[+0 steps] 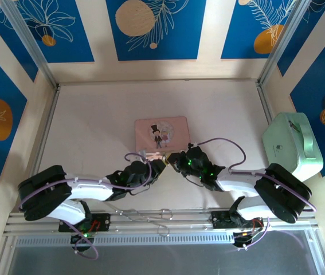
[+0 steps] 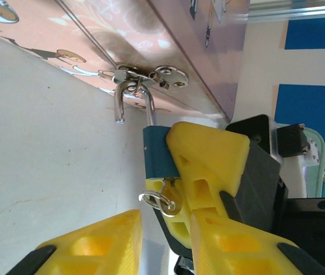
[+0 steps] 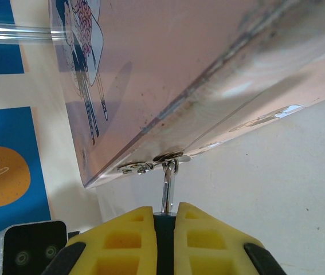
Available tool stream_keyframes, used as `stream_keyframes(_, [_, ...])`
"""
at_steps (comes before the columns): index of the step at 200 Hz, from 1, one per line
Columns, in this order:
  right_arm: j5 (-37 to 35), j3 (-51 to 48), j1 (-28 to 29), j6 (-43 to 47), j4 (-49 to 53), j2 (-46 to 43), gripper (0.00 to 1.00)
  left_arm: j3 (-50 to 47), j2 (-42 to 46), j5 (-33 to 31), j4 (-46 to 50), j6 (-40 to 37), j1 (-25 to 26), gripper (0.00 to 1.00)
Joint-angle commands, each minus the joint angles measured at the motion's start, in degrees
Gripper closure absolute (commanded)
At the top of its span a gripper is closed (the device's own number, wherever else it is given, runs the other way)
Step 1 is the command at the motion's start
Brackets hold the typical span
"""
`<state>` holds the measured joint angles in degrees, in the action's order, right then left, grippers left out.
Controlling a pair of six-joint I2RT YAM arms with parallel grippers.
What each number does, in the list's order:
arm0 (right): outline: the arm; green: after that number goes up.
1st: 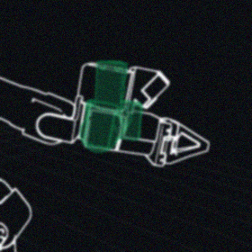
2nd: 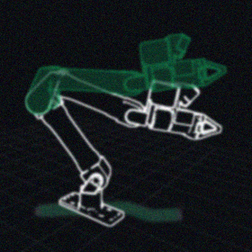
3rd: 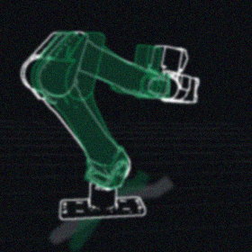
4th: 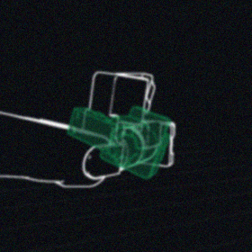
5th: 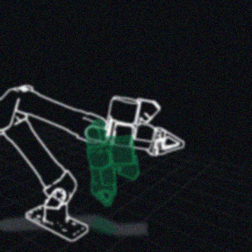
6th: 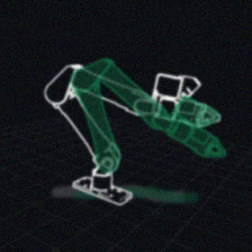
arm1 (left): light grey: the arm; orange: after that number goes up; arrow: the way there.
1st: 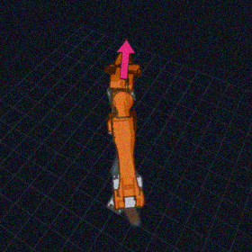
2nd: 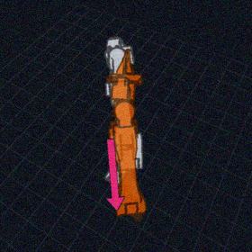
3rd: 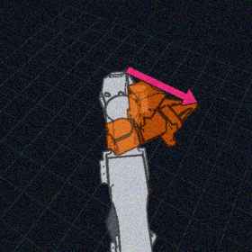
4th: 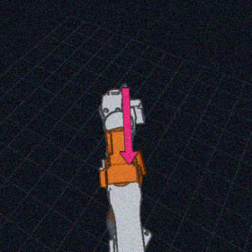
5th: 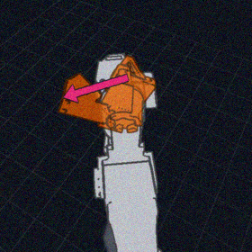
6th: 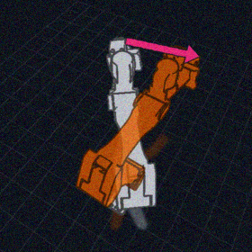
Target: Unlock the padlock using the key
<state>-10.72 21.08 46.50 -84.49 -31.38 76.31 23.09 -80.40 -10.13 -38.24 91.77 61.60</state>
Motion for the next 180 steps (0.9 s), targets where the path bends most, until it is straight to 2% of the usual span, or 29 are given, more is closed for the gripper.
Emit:
stream_keyframes(1, [0.79,1.24,0.59,-0.64,-2.90,0.06,1.00,2.23,-0.73,-0.02,1.39,1.03,0.84,0.71])
stream_keyframes(39, [1.05,1.68,1.10,-0.92,-3.43,1.25,1.00,2.57,-5.06,0.02,-4.23,1.92,0.90,0.71])
stream_keyframes(61, [1.14,1.60,1.39,-1.19,-3.74,1.65,1.00,2.66,-6.76,-0.06,-6.30,2.01,0.89,0.76])
stream_keyframes(102, [1.05,1.81,1.45,-0.88,-2.26,0.93,1.00,1.34,-4.85,-1.21,-5.15,0.95,0.07,0.83])
stream_keyframes(136, [1.15,2.03,1.82,-0.77,-1.85,0.85,1.00,1.77,-2.63,-1.22,-1.72,-0.83,-0.72,1.00])
stream_keyframes(160, [1.14,2.49,1.65,-0.45,-0.48,0.59,1.00,1.83,-2.15,-1.12,-0.58,-1.67,-0.87,1.00])
stream_keyframes(180, [1.23,3.15,1.08,0.17,2.68,-0.49,0.89,1.77,-2.28,-0.82,-0.64,-3.23,-0.96,1.00])
